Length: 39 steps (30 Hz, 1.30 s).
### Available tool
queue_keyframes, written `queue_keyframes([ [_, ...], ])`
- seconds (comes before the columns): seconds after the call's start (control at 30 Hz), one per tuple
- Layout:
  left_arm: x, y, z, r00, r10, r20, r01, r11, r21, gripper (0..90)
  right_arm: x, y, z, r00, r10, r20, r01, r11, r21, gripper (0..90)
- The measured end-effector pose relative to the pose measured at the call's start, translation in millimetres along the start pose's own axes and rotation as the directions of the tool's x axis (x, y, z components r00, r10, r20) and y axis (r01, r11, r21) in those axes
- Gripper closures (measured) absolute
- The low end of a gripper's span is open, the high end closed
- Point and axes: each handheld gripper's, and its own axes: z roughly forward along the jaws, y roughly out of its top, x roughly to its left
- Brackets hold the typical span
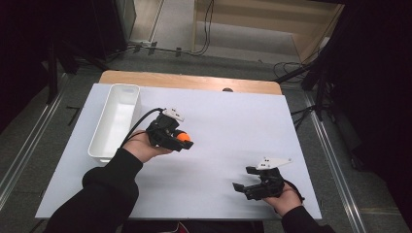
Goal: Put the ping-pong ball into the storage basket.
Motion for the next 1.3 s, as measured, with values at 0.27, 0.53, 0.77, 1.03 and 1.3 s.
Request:
queue_keyframes([
  [0.27, 1.0, 1.1, -9.9, 0.9996, -0.010, 0.025, 0.010, 0.9999, -0.009, 50.4, -0.2, 0.1, 0.4, 1.0000, -0.002, 0.001, 0.002, 1.000, -0.003, 13.2],
  [0.53, 4.6, 0.8, -18.5, 0.9999, -0.013, 0.007, 0.014, 0.9998, -0.012, 50.4, 0.0, 0.0, -0.2, 1.0000, 0.002, 0.001, -0.002, 1.000, 0.001, 13.1],
  [0.77, 9.1, 0.0, -26.6, 0.9997, -0.017, -0.016, 0.017, 0.9997, -0.017, 50.4, 0.1, 0.0, -0.1, 1.0000, 0.001, 0.002, -0.001, 1.000, 0.002, 13.1],
  [1.03, 15.3, -1.8, -35.6, 0.9994, -0.025, -0.023, 0.025, 0.9995, -0.022, 50.4, 0.0, 0.0, 0.0, 1.0000, 0.000, 0.002, 0.000, 1.000, 0.001, 13.1],
  [1.3, 19.2, -3.2, -43.3, 0.9989, -0.031, -0.034, 0.030, 0.9990, -0.033, 50.4, -0.4, 0.1, 0.2, 1.0000, -0.003, 0.002, 0.003, 1.000, -0.001, 13.2],
])
